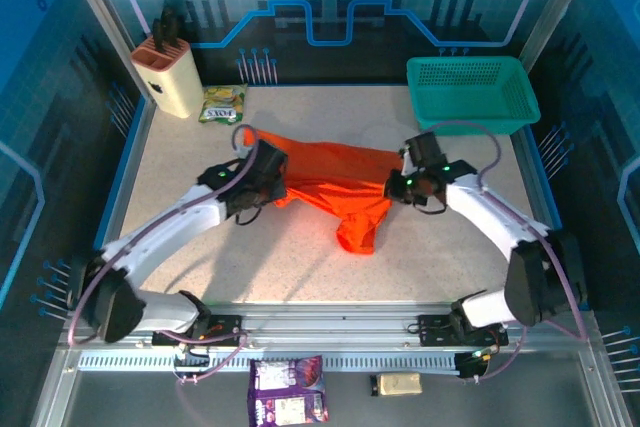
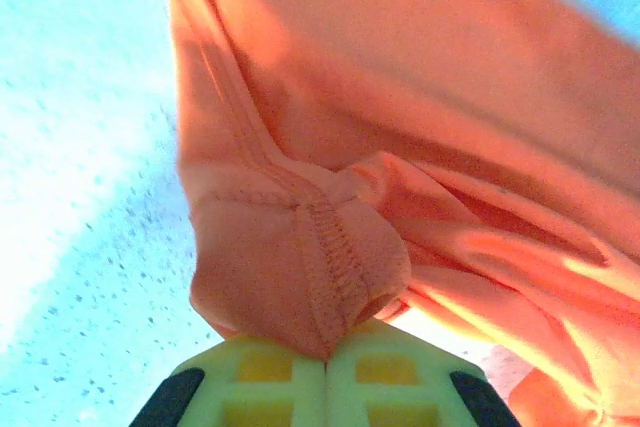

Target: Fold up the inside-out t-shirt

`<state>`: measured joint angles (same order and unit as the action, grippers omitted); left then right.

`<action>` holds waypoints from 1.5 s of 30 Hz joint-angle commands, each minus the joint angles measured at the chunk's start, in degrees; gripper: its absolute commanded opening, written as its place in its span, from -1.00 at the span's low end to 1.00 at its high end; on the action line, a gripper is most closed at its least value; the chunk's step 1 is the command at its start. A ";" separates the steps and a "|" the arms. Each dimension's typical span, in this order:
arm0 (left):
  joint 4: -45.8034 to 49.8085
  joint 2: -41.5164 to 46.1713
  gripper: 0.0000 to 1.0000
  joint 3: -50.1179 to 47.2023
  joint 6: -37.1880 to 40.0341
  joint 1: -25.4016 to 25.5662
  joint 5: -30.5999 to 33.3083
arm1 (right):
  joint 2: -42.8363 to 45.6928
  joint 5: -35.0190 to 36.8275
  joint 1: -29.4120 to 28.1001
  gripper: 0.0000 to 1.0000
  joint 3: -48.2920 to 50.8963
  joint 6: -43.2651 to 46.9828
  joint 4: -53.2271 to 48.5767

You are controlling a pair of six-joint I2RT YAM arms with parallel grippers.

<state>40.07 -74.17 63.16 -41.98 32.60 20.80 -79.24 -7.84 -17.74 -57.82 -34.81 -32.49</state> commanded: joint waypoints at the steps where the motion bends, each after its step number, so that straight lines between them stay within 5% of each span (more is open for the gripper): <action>1: -0.97 7.60 -1.00 1.69 7.23 -2.53 4.00 | 6.46 -0.45 5.22 -1.00 -6.88 4.82 -8.13; 9: -4.59 18.63 -1.00 10.38 19.51 -8.35 8.23 | 12.94 -1.14 11.67 -1.00 -27.62 10.03 -16.40; 16: -5.39 14.70 -1.00 19.03 21.50 -17.40 1.36 | 9.95 -2.00 11.67 -1.00 -39.83 11.92 -16.65; 23: -5.51 0.91 -1.00 13.44 15.91 -25.48 -21.87 | -1.91 -3.50 12.30 -1.00 -30.72 12.64 -17.21; 26: -3.94 -8.92 -1.00 10.94 15.23 -25.48 -30.60 | -8.22 0.96 11.30 -0.67 -25.98 13.72 -18.10; 31: -10.54 -15.96 -1.00 2.55 11.34 -25.30 -36.53 | -7.93 13.94 3.50 -0.40 -19.67 14.77 -17.38; 37: -11.95 -15.58 -1.00 0.21 10.74 -25.30 -35.82 | -8.48 14.92 -9.17 -0.20 -15.22 16.37 -16.62; 45: -10.99 -15.38 -1.00 0.26 11.92 -25.30 -35.91 | -21.14 26.30 -22.68 0.00 -18.74 15.59 -20.23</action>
<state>29.21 -91.11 62.57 -30.09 7.44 -13.45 -96.86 11.75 -38.11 -74.72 -18.96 -49.50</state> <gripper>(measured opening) 0.055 0.492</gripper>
